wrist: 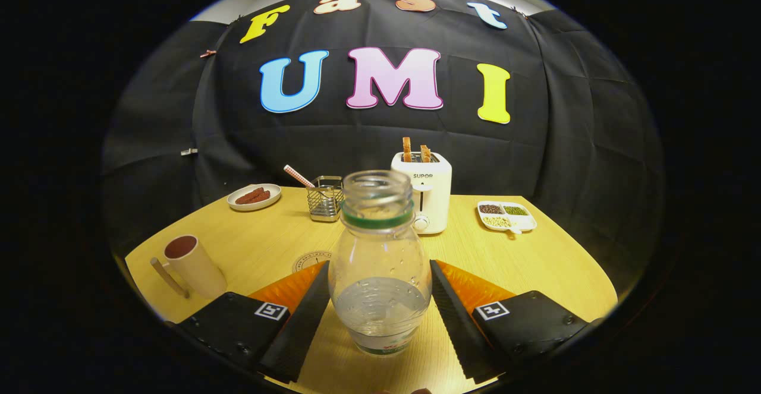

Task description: Take the bottle from table, then pour the juice into the cup, finally place the bottle on the coaster

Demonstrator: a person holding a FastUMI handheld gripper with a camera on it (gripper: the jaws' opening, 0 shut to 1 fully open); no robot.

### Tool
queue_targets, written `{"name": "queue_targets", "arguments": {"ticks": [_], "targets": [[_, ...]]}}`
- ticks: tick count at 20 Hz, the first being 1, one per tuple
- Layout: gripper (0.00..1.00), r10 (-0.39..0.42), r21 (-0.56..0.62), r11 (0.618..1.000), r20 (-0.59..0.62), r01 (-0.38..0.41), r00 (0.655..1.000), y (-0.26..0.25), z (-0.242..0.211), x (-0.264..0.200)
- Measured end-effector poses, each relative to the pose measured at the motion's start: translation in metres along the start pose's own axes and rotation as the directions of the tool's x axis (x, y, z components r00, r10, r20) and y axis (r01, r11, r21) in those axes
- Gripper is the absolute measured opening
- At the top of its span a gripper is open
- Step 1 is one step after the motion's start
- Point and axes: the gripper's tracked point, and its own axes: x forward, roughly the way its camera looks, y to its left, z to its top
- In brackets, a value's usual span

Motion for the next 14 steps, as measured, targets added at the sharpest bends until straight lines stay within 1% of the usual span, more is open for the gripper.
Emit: {"name": "queue_targets", "arguments": {"ticks": [6,8,11,13,14], "targets": [[0.98,-0.001,0.005,1.000,-0.009,0.001,1.000,-0.005,-0.009,0.009],[0.94,0.010,0.010,1.000,-0.010,-0.009,1.000,-0.004,-0.011,0.009],[0.90,0.020,-0.016,1.000,-0.005,-0.020,1.000,0.000,-0.013,0.007],[0.84,0.017,-0.029,0.999,-0.002,-0.018,1.000,-0.001,-0.013,0.008],[0.84,0.016,-0.027,0.999,-0.002,-0.016,1.000,-0.002,-0.014,0.008]]}}
